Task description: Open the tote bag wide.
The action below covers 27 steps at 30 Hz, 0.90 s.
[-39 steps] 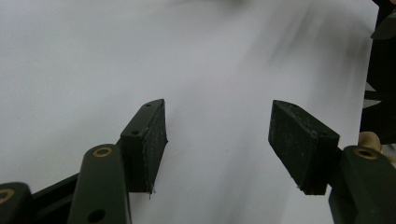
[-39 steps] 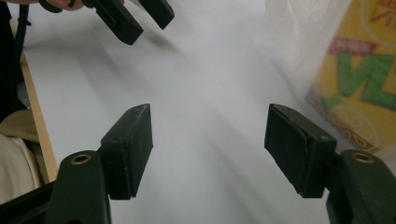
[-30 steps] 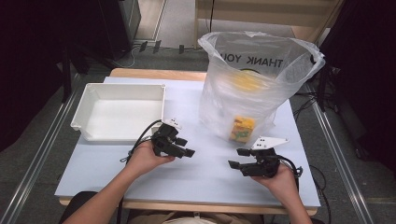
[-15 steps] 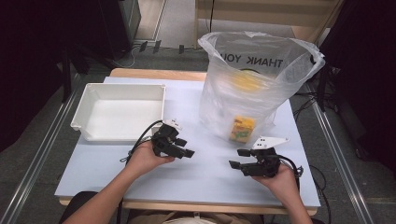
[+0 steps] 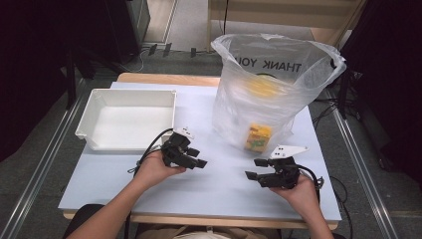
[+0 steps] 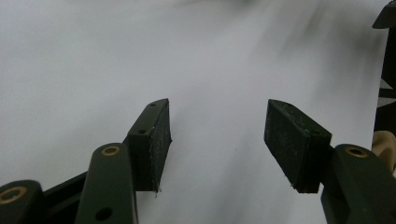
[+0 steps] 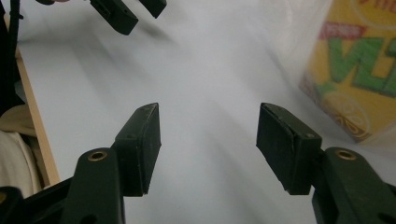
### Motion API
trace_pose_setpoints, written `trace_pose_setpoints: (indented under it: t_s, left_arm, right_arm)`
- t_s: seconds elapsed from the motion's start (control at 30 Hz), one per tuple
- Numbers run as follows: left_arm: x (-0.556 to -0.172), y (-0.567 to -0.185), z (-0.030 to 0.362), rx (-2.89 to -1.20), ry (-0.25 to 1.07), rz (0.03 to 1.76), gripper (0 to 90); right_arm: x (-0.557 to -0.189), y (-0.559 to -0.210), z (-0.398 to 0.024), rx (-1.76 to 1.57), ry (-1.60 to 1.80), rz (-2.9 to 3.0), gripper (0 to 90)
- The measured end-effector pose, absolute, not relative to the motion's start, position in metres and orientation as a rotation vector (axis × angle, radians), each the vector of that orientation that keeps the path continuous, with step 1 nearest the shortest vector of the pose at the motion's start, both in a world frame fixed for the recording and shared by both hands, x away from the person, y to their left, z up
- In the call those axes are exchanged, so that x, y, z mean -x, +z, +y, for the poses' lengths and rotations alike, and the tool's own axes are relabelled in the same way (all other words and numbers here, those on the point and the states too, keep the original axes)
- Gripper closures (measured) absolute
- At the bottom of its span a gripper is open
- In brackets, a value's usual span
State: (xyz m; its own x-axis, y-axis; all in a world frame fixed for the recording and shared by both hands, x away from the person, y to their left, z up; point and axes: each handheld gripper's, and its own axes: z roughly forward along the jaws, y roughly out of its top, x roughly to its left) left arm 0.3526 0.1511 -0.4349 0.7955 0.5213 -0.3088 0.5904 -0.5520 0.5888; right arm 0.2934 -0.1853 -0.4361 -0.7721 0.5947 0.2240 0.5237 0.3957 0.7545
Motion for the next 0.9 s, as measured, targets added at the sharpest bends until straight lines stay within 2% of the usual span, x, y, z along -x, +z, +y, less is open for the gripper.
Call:
trace_pose_setpoints:
  t_s: [0.43, 0.57, 0.67, 0.9]
  left_arm:
    - [-0.354, -0.437, 0.151, -2.280, -0.158, 0.857, 45.8]
    - [-0.353, -0.438, 0.150, -2.288, -0.146, 0.851, 45.6]
    - [-0.352, -0.437, 0.151, -2.282, -0.084, 0.825, 50.0]
    - [-0.354, -0.434, 0.153, -2.270, -0.100, 0.831, 50.9]
  right_arm:
    - [-0.295, -0.437, -0.189, -1.009, 1.304, 2.579, 41.9]
    - [-0.296, -0.437, -0.192, -1.007, 1.306, 2.573, 41.9]
    - [-0.296, -0.436, -0.194, -1.016, 1.303, 2.574, 42.0]
    - [-0.295, -0.433, -0.199, -1.020, 1.302, 2.569, 43.5]
